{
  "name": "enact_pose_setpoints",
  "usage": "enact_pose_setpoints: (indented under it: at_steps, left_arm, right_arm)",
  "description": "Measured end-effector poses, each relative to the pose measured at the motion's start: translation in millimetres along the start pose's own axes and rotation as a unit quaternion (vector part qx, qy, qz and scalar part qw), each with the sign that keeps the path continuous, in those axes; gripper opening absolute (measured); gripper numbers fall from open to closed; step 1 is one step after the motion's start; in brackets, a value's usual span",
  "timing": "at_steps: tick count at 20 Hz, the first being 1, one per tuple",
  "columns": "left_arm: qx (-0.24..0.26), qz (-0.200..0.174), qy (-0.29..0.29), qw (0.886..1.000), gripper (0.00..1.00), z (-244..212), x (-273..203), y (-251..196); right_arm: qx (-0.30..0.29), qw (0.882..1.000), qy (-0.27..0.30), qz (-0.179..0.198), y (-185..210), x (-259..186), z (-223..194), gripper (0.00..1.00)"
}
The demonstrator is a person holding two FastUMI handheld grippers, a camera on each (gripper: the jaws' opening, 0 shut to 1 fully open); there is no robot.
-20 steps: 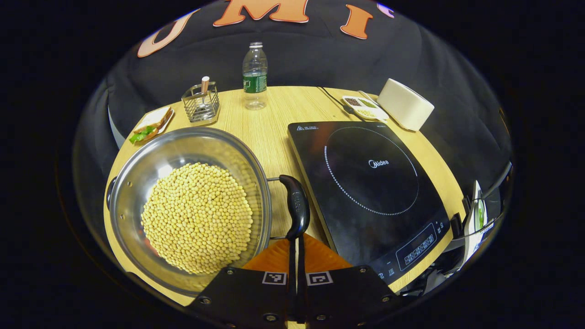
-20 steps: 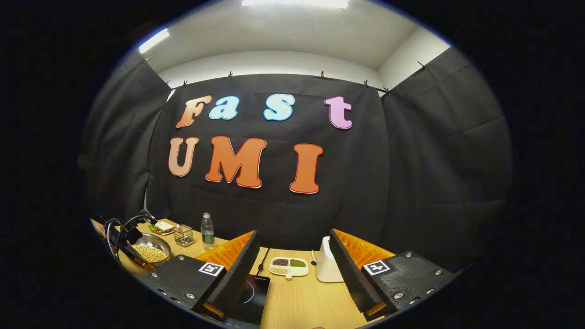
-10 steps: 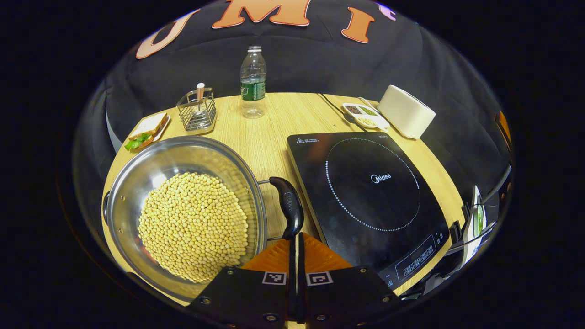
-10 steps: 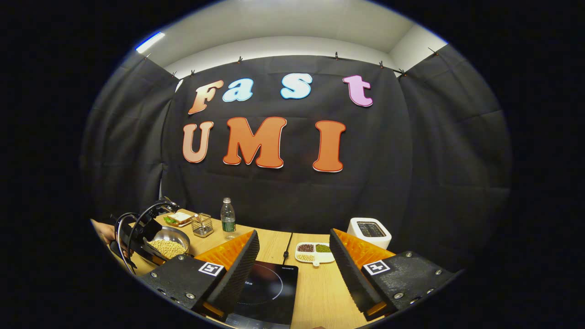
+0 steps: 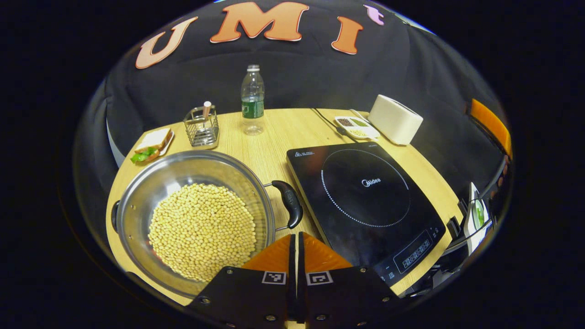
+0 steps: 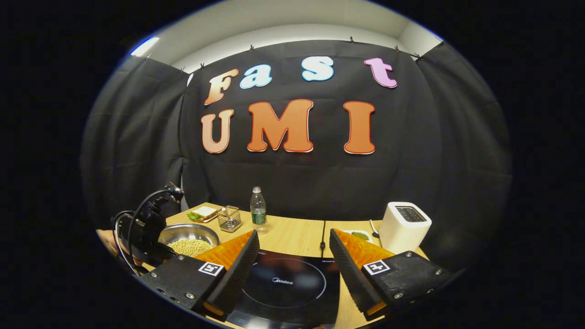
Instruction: First push the handle of the pot to place it horizontally, then grasp the pot with both hands and set it on the induction cooktop.
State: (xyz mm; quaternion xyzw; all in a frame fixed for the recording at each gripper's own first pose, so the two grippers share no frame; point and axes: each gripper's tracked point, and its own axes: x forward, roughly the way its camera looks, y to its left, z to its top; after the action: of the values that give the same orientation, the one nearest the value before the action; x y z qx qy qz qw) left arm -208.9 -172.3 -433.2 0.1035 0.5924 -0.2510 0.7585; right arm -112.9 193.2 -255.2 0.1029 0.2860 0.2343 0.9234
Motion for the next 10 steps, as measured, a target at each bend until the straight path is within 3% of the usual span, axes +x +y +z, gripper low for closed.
enact_pose_setpoints:
  at_steps: [3,10]
  left_arm:
    - [0.001,0.03,-0.032,0.999,0.01,9,-26,29]
    - [-0.071,0.085,-0.052,0.993,0.01,12,-74,126]
  right_arm:
    - [0.015,0.999,0.029,0.029,31,14,-12,0.95]
    - [0.011,0.993,0.089,0.075,91,38,-41,0.95]
